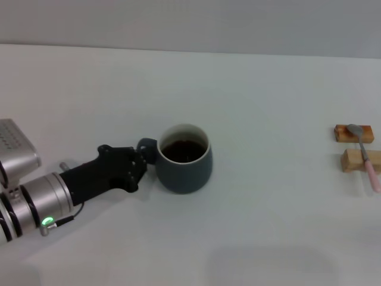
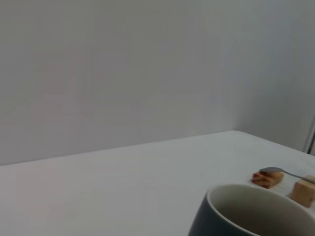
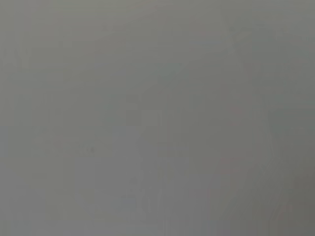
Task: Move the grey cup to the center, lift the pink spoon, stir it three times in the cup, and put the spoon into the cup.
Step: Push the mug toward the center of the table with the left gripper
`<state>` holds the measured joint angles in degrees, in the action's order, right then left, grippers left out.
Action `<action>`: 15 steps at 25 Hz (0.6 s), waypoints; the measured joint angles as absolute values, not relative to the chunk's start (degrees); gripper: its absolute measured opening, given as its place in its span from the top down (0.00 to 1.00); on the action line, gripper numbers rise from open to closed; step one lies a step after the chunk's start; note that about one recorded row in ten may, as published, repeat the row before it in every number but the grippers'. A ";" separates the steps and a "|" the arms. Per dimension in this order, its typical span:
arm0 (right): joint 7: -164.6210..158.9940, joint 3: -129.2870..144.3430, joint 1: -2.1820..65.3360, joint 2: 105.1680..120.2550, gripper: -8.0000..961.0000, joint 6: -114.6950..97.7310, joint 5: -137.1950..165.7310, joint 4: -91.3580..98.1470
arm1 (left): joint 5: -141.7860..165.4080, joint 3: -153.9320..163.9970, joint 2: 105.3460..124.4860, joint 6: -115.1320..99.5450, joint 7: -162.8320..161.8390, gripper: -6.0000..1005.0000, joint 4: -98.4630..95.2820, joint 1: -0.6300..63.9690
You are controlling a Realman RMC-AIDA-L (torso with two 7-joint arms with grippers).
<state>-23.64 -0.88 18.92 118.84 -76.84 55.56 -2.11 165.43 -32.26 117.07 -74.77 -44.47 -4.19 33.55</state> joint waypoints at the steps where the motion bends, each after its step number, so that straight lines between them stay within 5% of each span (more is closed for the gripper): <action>1: -23.64 -0.88 18.90 118.86 0.50 -76.82 55.56 -2.11 | 165.43 -31.98 117.17 -74.91 -44.47 0.95 -4.19 33.60; 15: -23.64 -0.88 18.45 118.92 0.50 -76.40 55.54 -2.11 | 165.41 -29.53 117.35 -79.00 -45.11 0.94 -3.96 33.83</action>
